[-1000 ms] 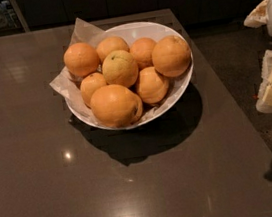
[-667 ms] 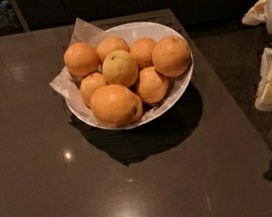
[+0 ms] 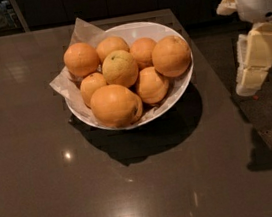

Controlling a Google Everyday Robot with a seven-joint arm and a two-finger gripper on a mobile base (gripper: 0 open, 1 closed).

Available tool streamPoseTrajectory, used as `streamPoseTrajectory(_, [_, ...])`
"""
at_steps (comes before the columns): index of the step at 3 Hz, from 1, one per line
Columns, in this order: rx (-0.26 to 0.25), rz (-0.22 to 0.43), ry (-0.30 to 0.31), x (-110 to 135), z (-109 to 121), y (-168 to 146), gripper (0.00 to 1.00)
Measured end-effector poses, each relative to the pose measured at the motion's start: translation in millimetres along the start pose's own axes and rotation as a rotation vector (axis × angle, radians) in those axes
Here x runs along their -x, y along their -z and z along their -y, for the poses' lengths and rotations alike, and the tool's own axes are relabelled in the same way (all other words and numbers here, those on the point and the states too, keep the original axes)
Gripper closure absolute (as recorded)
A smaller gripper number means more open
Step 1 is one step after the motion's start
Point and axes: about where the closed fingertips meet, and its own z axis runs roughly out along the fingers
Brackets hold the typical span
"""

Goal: Pick orange from white bowl

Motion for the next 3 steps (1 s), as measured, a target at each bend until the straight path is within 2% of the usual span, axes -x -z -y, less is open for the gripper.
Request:
streamPoseTrajectory(1, [-0.015,0.007,0.002,3,3,1,0.0])
streamPoseTrajectory(2, [-0.035,0.047,0.018,13,10,1,0.0])
streamPoseTrajectory(3, [-0.055,0.072,0.089,46,28,0,0.0])
